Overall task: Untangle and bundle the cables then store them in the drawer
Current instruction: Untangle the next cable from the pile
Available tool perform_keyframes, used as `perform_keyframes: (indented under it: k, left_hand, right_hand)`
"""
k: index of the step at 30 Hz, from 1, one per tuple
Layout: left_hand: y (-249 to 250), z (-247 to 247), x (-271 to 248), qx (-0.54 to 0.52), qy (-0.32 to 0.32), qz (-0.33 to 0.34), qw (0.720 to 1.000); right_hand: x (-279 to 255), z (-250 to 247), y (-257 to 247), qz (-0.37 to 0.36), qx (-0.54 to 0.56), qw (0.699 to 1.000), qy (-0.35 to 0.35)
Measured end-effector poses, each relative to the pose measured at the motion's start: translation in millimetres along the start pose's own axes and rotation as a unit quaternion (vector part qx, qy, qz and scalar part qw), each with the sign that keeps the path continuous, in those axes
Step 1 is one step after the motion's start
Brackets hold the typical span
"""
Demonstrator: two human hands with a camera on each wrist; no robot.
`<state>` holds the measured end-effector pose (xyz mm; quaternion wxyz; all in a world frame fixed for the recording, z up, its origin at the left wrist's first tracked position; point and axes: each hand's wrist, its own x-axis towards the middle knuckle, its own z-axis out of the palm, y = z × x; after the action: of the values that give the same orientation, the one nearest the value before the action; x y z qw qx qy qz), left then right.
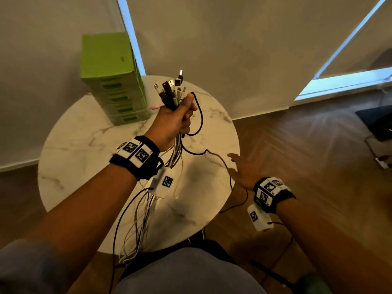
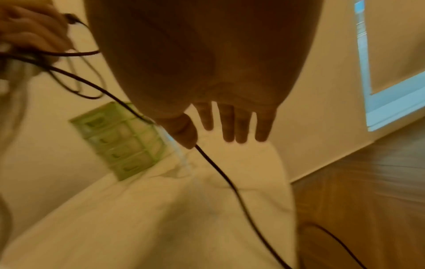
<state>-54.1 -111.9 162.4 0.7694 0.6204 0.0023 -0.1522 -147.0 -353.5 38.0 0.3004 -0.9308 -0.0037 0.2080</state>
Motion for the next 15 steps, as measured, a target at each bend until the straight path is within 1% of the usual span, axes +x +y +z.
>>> perform_keyframes:
  k: [1,3,4,6,8,11,13,15]
  left_hand:
    - [-1.1,-1.7,-2.2,-0.008,0.001,-0.001,1.0]
    - [-5.0,-3.8,-5.1,-0.012,0.006,-0.002,1.0]
    - [-6.9,-4.7,-5.8,-0.011,0.012,-0.002,1.0]
    - [-10.2,-8.1,-7.2,-0.008,0.029,-0.004,1.0]
    - [-10.9,-13.1,-8.5,0.004,0.053,-0.011,0.999]
    - [-11.4,-25.7,-6.9,0.026,0.106,-0.021,0.994]
    - [-12.8,-38.0,-3.8,0.051,0.145,-0.01,0.988]
    - [-12.0,-47.3,-2.1,0.051,0.164,-0.003,0.985]
  right_hand:
    - [1.4,4.7,-17.0,-0.046,0.005,0.999,0.015]
    - [-0.1,8.7,-61.0,-0.13,0.062,0.989,0.032]
    - [-2.6,8.0,-85.4,-0.161,0.09,0.982,0.035]
    - [-8.7,4.7,-124.6,-0.197,0.115,0.973,0.029]
    - [-13.3,-1.4,-152.4,-0.222,0.108,0.968,0.045]
    - [-11.8,-14.1,-171.0,-0.245,0.097,0.959,0.104]
    - [-6.9,-24.7,-171.9,-0.239,0.111,0.954,0.141]
    - [0.9,-35.9,-164.0,-0.205,0.126,0.953,0.186]
